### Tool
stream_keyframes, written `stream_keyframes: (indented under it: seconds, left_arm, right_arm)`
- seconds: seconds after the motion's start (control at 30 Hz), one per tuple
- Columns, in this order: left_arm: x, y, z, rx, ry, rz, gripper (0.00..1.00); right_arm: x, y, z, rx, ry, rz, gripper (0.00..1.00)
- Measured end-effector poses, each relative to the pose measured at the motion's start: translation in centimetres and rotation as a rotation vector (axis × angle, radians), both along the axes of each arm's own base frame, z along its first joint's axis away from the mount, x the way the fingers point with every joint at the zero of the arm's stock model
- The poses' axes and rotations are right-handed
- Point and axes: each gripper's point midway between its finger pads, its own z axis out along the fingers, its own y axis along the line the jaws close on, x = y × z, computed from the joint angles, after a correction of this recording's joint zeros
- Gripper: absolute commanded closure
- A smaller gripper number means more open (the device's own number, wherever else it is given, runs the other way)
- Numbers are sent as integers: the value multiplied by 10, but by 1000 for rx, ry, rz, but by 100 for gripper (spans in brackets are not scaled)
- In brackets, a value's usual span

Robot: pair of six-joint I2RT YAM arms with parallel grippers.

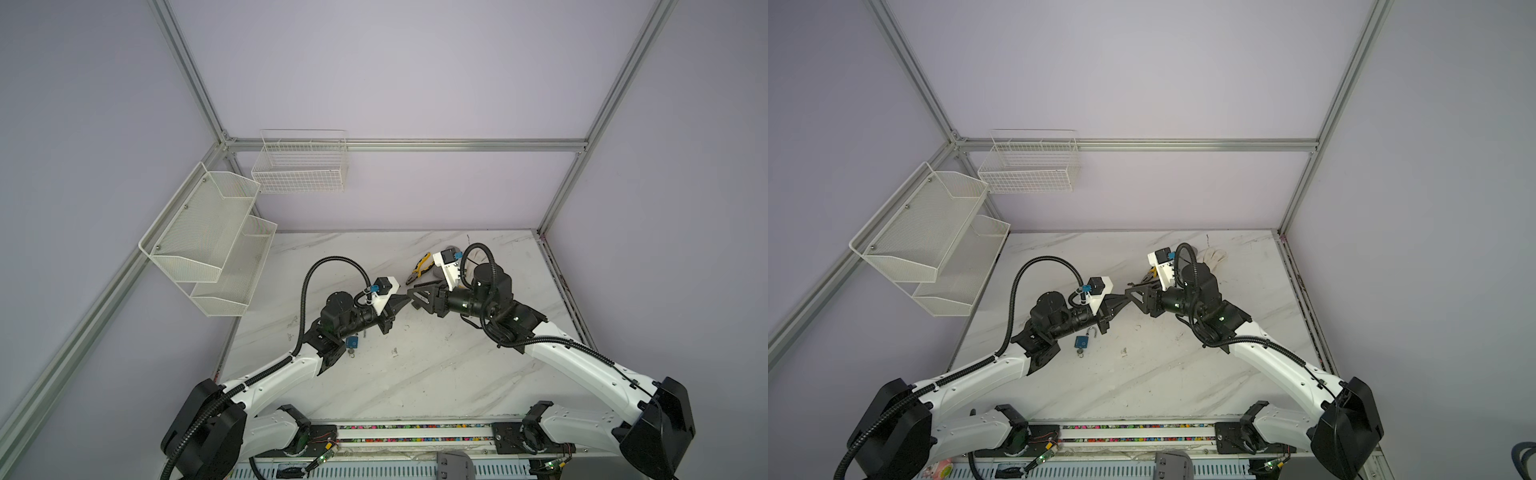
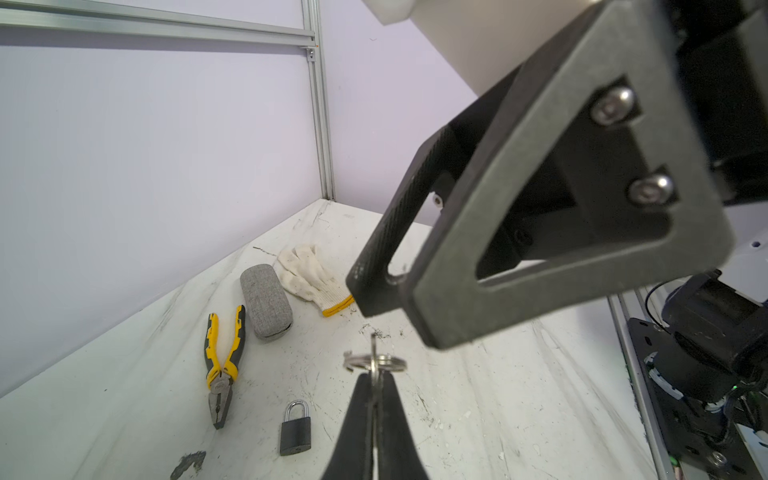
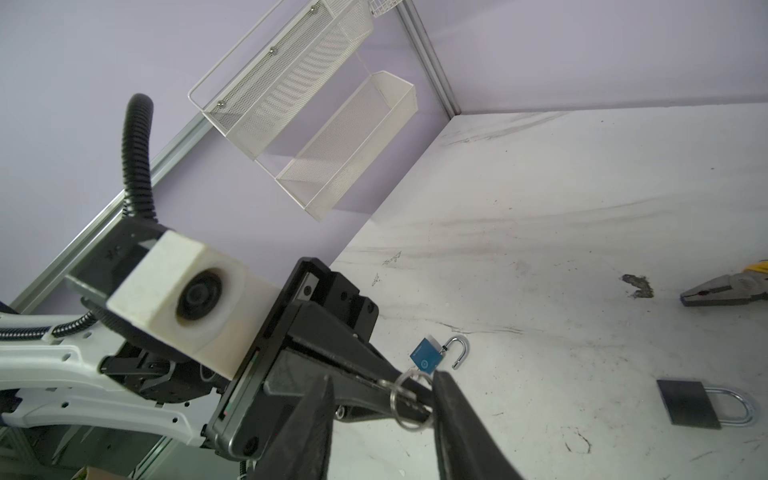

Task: Unlock with the key
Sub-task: 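Close the left gripper on the key ring held by the right gripper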

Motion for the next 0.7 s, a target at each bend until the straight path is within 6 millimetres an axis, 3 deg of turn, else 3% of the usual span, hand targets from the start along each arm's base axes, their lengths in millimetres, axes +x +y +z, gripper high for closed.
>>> stream_keyframes:
  seconds: [0.4, 0.7]
  left_arm:
    - [-10, -8, 7, -4, 8, -102, 100]
    - [-11, -12, 10, -10, 12, -123, 100]
  right_arm:
    - [-4, 5, 4, 10, -112, 60, 58]
    - [-6, 6, -2, 1, -126, 82, 74]
